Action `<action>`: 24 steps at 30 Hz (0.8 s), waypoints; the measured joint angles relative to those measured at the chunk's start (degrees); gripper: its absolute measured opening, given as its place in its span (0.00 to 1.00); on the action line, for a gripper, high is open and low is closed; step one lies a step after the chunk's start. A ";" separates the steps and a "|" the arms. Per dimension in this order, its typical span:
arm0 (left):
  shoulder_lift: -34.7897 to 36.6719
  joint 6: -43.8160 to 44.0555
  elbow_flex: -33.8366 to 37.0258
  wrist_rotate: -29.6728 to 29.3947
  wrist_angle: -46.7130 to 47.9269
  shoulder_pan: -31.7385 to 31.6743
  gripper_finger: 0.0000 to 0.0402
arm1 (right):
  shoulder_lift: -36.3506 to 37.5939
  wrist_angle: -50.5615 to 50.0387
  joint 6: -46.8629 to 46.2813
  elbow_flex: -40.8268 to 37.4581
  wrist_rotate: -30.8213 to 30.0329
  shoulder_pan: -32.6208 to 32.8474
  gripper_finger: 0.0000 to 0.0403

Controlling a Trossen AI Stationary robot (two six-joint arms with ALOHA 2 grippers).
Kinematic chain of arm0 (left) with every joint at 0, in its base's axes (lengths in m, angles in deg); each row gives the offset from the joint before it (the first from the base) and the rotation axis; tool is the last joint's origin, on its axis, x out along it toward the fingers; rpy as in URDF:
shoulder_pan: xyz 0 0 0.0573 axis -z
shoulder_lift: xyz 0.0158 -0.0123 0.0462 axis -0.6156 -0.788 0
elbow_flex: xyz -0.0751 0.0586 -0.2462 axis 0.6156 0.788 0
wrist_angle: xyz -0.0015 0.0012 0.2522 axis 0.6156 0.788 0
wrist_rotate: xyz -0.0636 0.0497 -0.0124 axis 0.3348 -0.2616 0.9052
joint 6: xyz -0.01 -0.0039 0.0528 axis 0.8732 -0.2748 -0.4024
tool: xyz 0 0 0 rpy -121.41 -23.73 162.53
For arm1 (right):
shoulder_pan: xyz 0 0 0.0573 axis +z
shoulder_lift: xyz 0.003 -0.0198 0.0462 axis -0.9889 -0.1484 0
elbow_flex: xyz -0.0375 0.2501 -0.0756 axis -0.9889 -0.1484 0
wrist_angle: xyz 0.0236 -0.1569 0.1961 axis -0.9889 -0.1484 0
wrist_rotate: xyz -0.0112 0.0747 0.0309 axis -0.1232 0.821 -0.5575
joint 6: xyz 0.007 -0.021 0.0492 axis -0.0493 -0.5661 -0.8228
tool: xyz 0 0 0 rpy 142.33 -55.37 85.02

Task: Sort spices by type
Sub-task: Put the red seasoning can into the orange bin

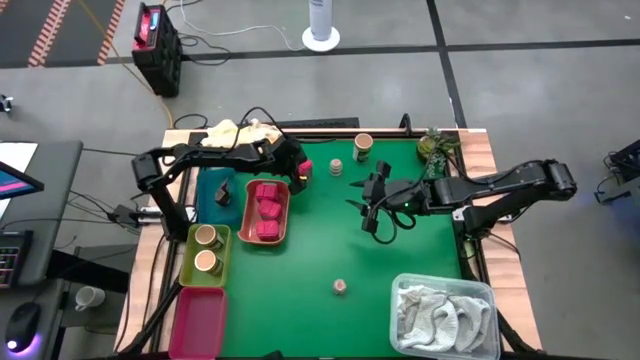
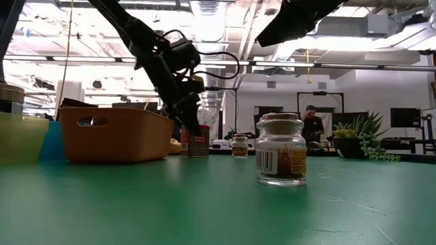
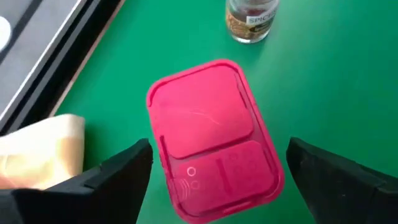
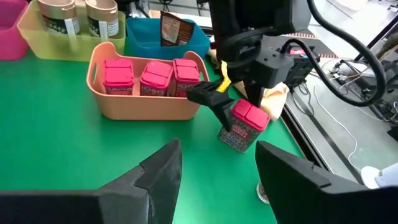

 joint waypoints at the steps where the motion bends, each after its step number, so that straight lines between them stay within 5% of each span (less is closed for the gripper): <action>1: 0.00 -0.26 0.00 -0.02 -0.02 0.16 0.86 | 0.00 0.00 -0.15 0.00 0.00 0.17 0.58; 10: 0.02 -0.43 0.00 -1.15 -0.34 0.27 0.52 | -0.02 0.55 -0.44 0.00 0.01 0.22 0.58; 18: 2.69 -2.55 -0.88 -0.25 1.49 0.27 0.52 | -0.02 0.49 -0.43 0.00 0.02 0.22 0.58; 24: 11.24 -7.12 -6.44 6.99 16.24 0.29 0.52 | -0.04 0.13 -0.41 0.00 0.02 0.22 0.58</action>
